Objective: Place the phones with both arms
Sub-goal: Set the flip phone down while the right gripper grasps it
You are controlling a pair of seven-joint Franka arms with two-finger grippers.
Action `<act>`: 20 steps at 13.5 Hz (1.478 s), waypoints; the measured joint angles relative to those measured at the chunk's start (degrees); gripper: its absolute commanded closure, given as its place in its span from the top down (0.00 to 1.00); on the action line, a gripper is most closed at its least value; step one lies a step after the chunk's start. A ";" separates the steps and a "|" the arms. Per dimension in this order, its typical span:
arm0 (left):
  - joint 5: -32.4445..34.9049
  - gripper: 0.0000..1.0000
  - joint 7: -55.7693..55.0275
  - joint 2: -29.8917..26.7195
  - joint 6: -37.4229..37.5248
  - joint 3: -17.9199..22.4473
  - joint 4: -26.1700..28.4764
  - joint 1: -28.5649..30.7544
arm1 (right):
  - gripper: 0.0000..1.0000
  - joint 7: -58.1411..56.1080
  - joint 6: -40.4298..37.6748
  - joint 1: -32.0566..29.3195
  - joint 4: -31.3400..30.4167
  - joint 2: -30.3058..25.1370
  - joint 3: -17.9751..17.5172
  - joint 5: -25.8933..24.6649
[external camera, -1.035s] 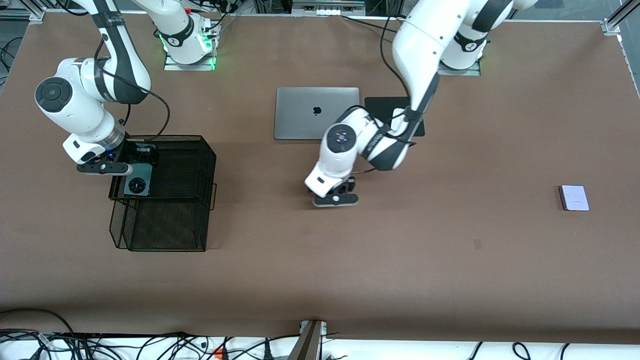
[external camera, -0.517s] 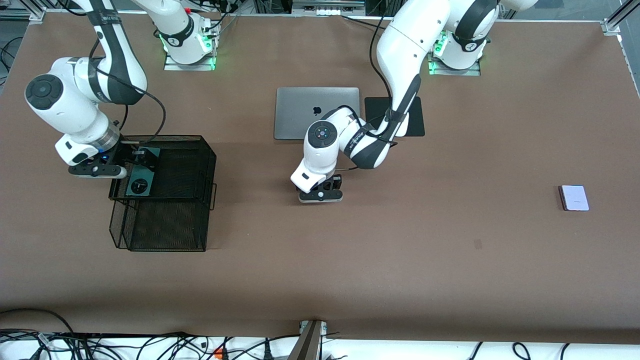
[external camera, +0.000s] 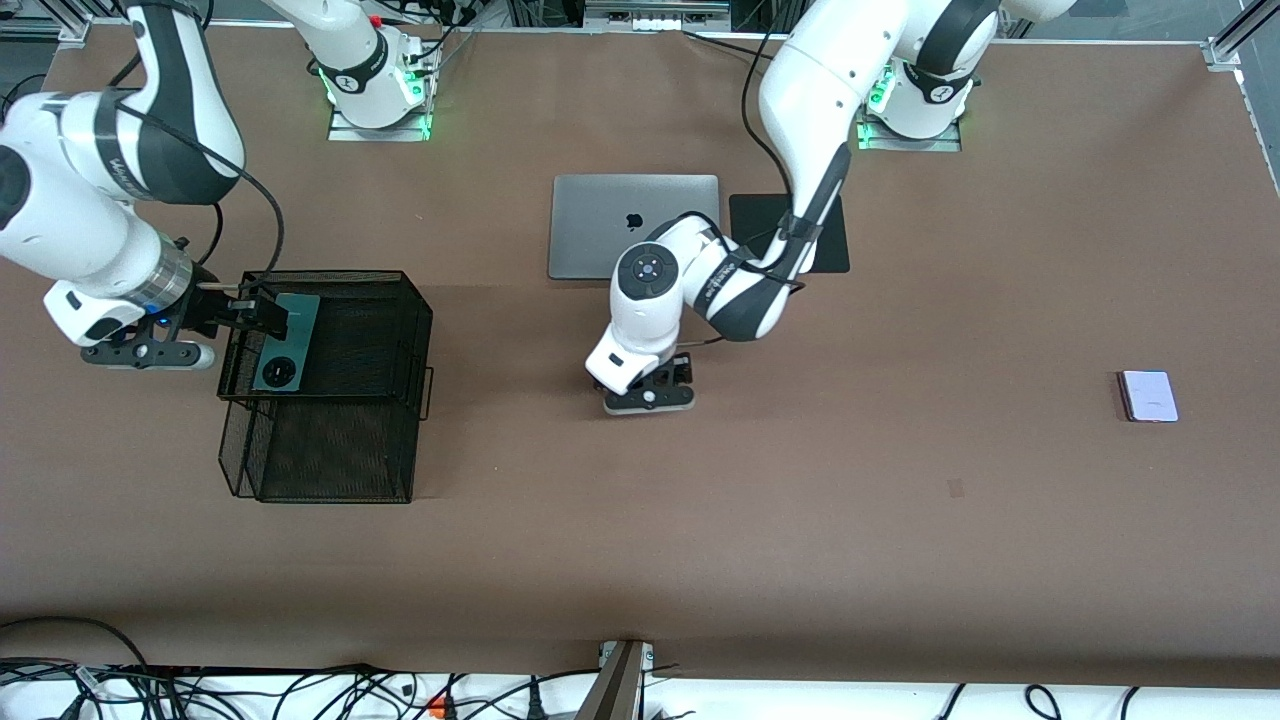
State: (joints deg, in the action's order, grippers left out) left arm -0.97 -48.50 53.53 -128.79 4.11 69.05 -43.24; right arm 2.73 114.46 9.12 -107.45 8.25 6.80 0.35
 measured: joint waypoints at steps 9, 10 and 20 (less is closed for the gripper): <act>4.22 1.00 8.76 -17.05 11.98 0.93 15.43 15.11 | 0.99 31.88 -6.18 0.80 14.56 9.69 -19.94 0.34; 6.04 1.00 10.15 -18.41 11.92 0.93 17.67 17.36 | 0.99 36.27 -4.09 1.92 15.16 11.46 -22.29 0.31; 7.79 1.00 46.02 -27.41 -3.98 1.10 34.94 45.51 | 0.99 48.78 16.18 25.77 32.51 40.26 -18.71 -18.76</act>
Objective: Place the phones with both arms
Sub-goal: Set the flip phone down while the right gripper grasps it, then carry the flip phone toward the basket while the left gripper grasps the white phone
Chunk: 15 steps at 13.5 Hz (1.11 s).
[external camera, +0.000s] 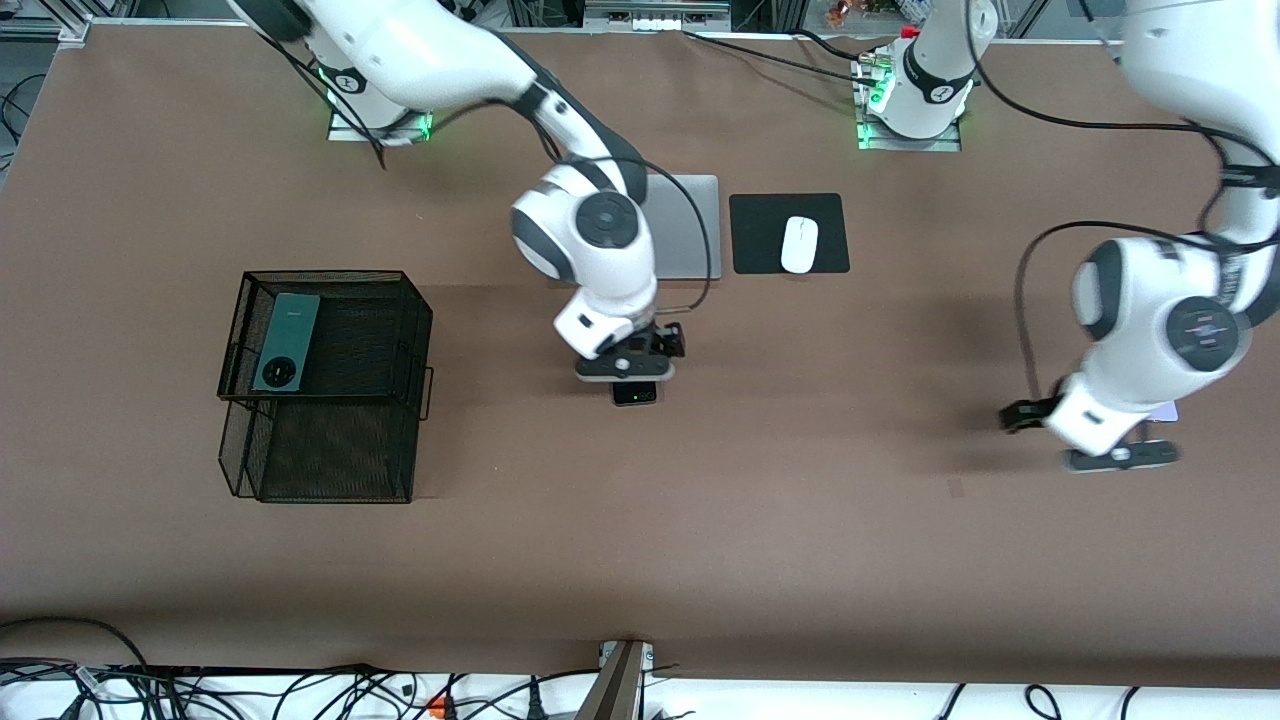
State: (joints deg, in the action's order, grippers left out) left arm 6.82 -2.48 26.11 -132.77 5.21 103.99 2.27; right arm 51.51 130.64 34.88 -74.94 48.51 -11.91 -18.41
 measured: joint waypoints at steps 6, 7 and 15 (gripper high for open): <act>0.00 1.00 19.28 0.51 -6.04 -0.36 3.14 13.46 | 0.99 -6.74 2.83 0.18 3.37 6.56 0.73 -6.15; -0.02 1.00 21.43 1.18 -7.42 -0.65 3.46 15.08 | 0.99 -7.37 2.82 0.19 3.37 6.57 0.73 -6.16; -5.81 1.00 28.76 7.62 -12.50 -10.03 3.59 31.04 | 1.00 -11.16 2.43 0.23 2.55 7.25 0.72 -6.30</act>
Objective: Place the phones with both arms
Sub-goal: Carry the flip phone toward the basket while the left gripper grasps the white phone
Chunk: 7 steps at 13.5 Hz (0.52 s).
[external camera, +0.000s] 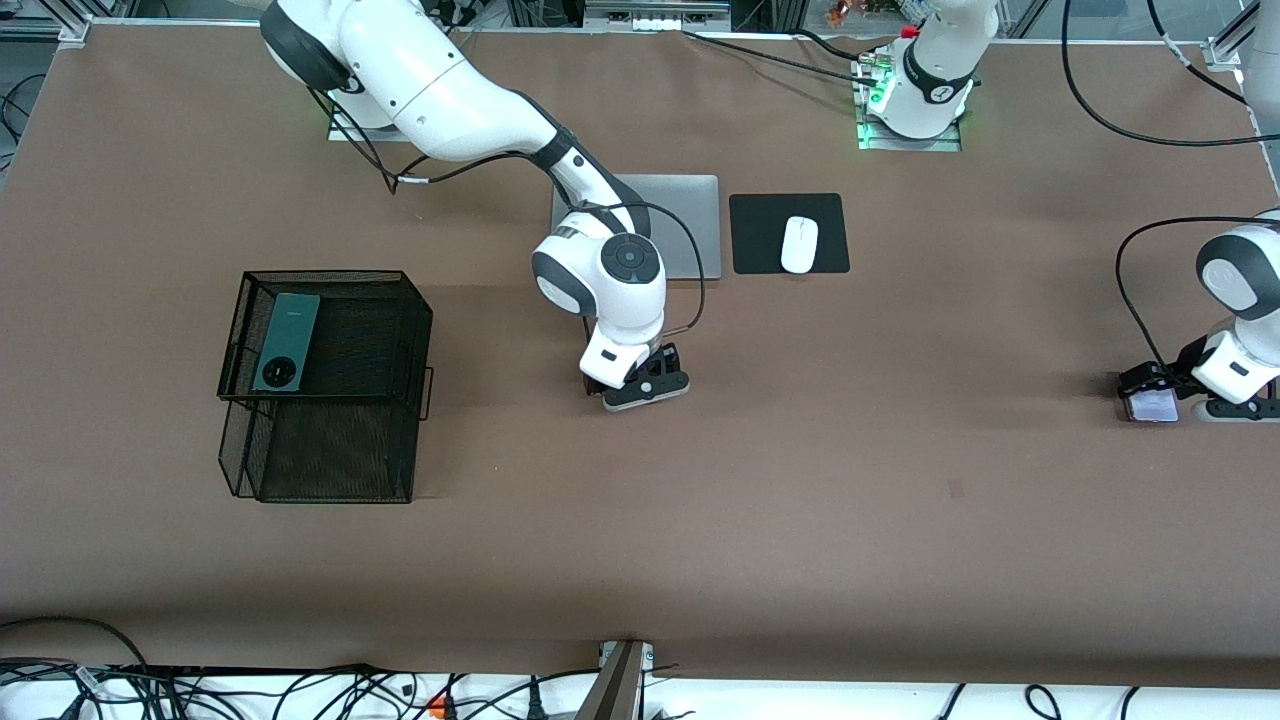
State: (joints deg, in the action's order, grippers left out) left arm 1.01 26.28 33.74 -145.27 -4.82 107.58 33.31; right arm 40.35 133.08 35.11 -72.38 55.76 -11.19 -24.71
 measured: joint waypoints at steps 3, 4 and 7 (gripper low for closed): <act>-0.03 1.00 1.56 0.92 -1.15 -0.41 -0.36 0.80 | 1.00 0.00 0.00 0.02 -0.15 0.20 -0.02 0.05; -0.03 1.00 2.21 1.18 -1.16 -0.43 -0.67 1.05 | 1.00 0.00 0.00 0.01 -0.16 0.20 -0.02 0.19; -0.03 1.00 3.68 2.36 -1.20 -0.43 -2.08 1.67 | 1.00 0.00 -0.01 0.01 -0.30 0.20 -0.02 0.35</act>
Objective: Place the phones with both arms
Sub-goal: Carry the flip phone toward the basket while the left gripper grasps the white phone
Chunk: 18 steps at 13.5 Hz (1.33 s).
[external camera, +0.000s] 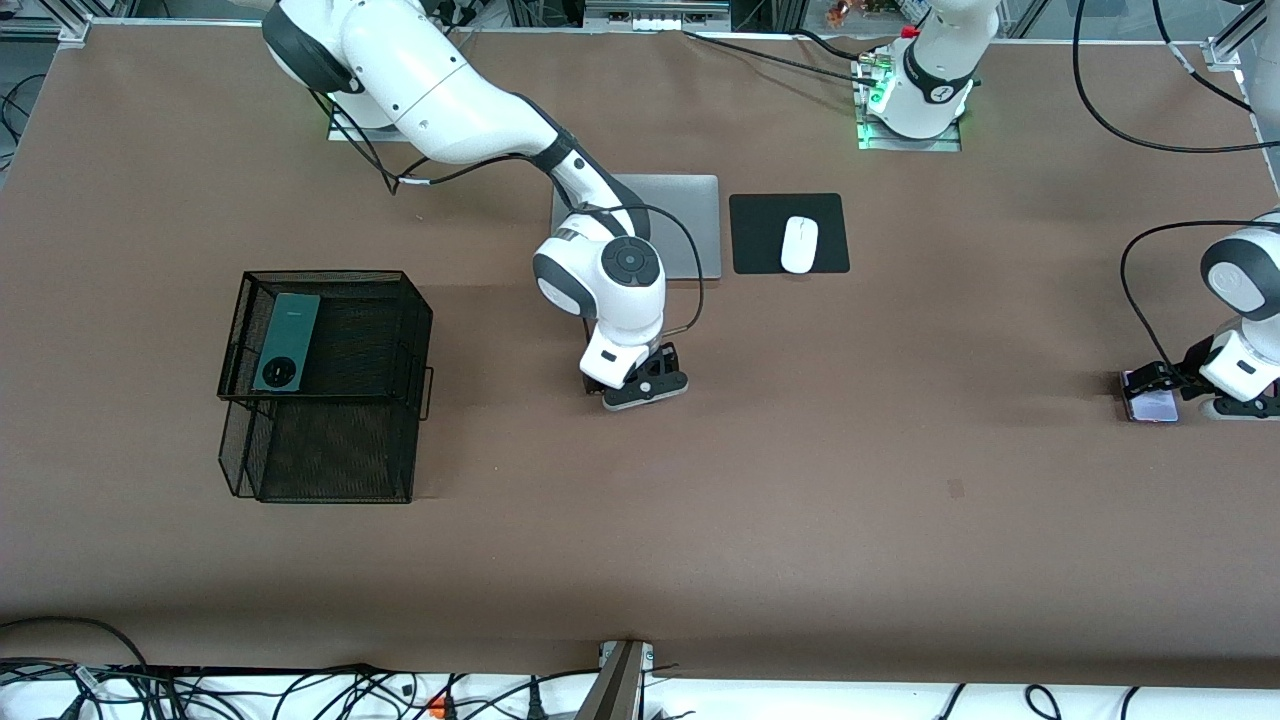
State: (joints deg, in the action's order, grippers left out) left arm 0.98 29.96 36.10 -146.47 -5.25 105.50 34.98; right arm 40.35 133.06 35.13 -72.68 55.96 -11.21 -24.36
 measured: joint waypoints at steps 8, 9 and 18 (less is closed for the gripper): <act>0.00 1.00 1.33 3.08 -1.72 -0.10 -1.61 0.35 | 0.26 0.03 0.05 0.00 -0.93 0.01 -0.05 0.10; 0.00 1.00 1.34 3.23 -1.76 -0.10 -1.62 0.35 | 0.18 0.05 0.15 0.01 -0.84 -0.02 -0.24 0.31; -0.02 0.21 1.37 4.05 -2.82 -0.13 -1.97 0.41 | 0.11 0.05 -7.63 -0.27 0.39 -2.06 -0.11 0.31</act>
State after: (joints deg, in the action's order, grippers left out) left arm 0.95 31.34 40.15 -149.29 -5.38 103.53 35.38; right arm 40.40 125.44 34.86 -72.29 53.90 -11.32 -24.05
